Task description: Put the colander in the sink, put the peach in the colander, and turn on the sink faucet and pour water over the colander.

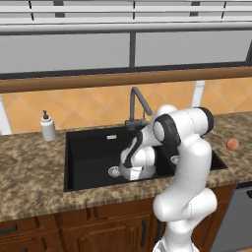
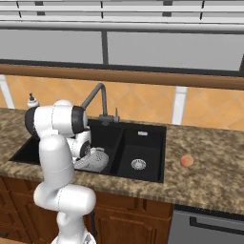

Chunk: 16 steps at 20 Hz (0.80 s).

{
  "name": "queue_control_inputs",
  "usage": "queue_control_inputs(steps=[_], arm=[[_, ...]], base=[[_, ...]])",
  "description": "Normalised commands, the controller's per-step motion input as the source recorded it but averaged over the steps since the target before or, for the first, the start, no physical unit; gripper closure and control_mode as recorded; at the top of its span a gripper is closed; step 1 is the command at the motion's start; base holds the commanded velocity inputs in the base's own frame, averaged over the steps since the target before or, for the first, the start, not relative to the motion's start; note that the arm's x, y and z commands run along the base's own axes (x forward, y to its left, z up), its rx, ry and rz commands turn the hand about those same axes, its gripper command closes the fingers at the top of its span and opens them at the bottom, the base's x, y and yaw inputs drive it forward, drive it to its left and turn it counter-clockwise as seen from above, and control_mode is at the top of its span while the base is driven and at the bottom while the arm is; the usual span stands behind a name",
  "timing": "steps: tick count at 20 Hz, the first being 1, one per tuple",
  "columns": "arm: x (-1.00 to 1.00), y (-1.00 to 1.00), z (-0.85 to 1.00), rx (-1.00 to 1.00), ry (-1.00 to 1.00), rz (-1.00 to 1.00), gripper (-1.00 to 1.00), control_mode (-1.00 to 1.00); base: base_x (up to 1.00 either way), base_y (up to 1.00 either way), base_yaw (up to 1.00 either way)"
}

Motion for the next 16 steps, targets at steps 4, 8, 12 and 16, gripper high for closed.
queue_control_inputs(steps=[4,8,12,16], arm=[[0.59,0.25,0.0,-0.17,0.07,-0.35,-1.0,-1.0],[0.42,0.34,0.03,-0.09,0.14,-0.33,-1.0,-1.0],[0.39,0.52,0.24,-0.03,0.15,-0.35,-1.0,-1.0],[0.37,0.49,0.32,-0.01,0.16,-0.31,-1.0,-1.0]], base=[[0.0,0.0,0.0],[0.0,0.0,0.0],[0.0,0.0,0.0],[0.0,0.0,0.0]])
